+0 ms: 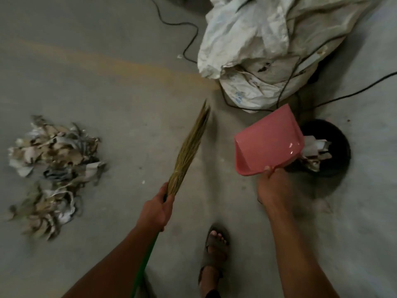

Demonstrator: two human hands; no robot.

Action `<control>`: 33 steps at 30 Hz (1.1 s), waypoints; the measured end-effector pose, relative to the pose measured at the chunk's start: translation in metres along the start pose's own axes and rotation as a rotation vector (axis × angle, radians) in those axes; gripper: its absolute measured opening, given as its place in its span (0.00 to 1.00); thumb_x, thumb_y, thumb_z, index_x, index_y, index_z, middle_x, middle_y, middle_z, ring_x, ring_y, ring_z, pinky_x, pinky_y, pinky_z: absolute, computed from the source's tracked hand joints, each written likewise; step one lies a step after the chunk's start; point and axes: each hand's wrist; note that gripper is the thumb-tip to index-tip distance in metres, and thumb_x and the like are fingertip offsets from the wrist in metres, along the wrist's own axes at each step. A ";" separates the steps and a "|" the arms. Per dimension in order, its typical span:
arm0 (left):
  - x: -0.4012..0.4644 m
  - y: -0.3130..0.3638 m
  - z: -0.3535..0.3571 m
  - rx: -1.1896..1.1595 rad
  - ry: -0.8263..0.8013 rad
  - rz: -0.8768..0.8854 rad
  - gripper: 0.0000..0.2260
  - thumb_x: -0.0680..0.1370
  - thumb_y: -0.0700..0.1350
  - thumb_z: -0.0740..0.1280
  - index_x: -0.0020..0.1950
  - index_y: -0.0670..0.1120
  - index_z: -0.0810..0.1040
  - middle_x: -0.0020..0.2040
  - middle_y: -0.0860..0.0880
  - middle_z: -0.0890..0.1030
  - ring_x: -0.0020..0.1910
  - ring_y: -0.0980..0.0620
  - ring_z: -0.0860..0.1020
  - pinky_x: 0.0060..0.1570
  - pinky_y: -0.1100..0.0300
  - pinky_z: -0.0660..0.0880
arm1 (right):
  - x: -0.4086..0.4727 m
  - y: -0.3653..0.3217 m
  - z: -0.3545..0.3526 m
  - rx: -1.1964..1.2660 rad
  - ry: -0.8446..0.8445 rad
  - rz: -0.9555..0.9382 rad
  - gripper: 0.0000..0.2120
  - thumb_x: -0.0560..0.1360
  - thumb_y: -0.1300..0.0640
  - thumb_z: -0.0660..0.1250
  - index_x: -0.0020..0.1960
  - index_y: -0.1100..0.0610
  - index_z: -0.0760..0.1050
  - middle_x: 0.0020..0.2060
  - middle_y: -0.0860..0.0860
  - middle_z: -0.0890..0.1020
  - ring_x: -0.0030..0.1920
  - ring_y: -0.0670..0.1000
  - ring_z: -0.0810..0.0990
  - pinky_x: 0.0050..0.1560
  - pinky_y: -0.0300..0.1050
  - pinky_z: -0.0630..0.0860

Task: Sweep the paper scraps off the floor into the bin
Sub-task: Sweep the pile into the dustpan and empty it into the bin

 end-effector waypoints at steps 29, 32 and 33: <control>-0.066 -0.306 -0.100 -0.218 0.350 -0.259 0.27 0.85 0.59 0.57 0.84 0.60 0.57 0.43 0.45 0.83 0.37 0.45 0.82 0.40 0.52 0.81 | -0.258 -0.158 0.264 -0.350 -0.625 -0.480 0.24 0.87 0.46 0.52 0.70 0.63 0.73 0.68 0.65 0.79 0.67 0.67 0.78 0.65 0.56 0.74; -0.077 -0.302 -0.094 -0.315 0.402 -0.229 0.27 0.85 0.60 0.59 0.84 0.63 0.57 0.43 0.48 0.83 0.35 0.54 0.80 0.37 0.57 0.76 | -0.263 -0.167 0.268 -0.371 -0.639 -0.467 0.24 0.88 0.46 0.52 0.71 0.63 0.73 0.68 0.65 0.78 0.68 0.67 0.77 0.65 0.56 0.74; -0.078 -0.301 -0.094 -0.341 0.412 -0.222 0.27 0.85 0.60 0.58 0.84 0.64 0.56 0.42 0.49 0.83 0.35 0.55 0.80 0.37 0.58 0.75 | -0.263 -0.169 0.270 -0.377 -0.638 -0.466 0.24 0.88 0.46 0.52 0.71 0.63 0.73 0.68 0.65 0.78 0.67 0.66 0.77 0.65 0.56 0.74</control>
Point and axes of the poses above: each hand's wrist, its own x-axis towards the middle knuckle, its own z-axis out of the palm, y = z × x
